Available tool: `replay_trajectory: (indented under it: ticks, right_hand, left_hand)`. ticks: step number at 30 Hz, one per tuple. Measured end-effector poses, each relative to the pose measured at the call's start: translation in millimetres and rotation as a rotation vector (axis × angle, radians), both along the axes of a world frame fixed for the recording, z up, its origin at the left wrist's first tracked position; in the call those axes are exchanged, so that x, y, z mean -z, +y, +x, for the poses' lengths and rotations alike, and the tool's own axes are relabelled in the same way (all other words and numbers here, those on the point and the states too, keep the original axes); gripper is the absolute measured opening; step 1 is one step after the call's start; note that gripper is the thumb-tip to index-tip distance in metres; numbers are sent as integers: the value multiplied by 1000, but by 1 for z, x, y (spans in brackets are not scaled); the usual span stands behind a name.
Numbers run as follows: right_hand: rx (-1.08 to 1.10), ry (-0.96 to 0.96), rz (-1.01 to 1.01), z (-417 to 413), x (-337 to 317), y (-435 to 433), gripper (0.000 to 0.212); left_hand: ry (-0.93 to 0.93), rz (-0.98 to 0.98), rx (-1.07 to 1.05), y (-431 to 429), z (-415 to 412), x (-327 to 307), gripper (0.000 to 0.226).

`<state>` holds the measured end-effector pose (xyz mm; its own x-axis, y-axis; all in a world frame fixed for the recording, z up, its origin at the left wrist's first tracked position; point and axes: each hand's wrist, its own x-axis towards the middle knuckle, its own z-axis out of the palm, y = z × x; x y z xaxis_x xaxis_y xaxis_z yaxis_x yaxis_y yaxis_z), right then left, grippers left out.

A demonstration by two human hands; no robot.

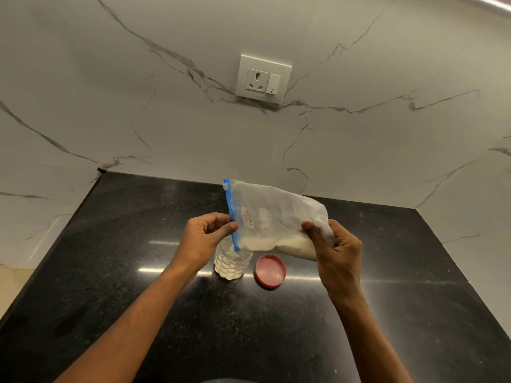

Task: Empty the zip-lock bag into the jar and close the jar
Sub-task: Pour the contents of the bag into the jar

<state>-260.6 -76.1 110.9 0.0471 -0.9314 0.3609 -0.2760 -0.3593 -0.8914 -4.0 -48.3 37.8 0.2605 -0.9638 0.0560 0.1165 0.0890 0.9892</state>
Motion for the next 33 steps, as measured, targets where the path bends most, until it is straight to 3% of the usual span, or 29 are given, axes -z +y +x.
replay_trajectory:
  ticks: [7, 13, 33]
  right_hand:
    - [66, -2, -2, -1, -1, -1, 24]
    - [38, 27, -30, 3, 2, 1, 8]
    - [30, 22, -38, 6, 2, 8, 15]
  left_hand:
    - [20, 12, 8, -3, -1, 2, 23]
    - [35, 5, 11, -3, -3, 1, 24]
    - [51, 7, -27, -1, 1, 2, 22]
